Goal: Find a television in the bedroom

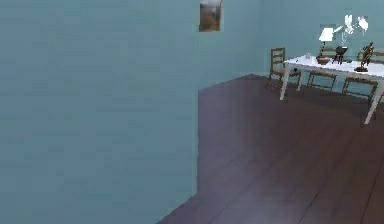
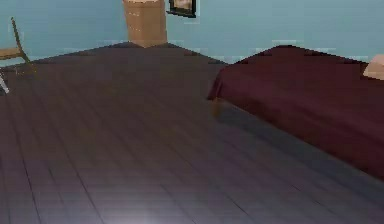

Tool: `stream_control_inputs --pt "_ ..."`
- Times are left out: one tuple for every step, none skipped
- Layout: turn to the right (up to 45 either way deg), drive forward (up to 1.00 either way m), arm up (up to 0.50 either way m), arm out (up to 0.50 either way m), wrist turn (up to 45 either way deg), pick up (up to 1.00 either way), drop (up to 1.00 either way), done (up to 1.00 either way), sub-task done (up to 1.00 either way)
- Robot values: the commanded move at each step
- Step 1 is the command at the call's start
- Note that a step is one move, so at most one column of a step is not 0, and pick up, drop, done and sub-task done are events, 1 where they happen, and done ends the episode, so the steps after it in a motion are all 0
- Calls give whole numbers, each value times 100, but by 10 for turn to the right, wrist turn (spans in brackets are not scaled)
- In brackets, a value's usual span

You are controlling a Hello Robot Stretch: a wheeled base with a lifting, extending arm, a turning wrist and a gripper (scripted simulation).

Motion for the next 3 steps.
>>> stream_control_inputs --pt "-390 0 0 0 0 0 0 0 0" --pt "0 30 0 0 0 0 0 0 0" --pt "-450 0 0 0 0 0 0 0 0"
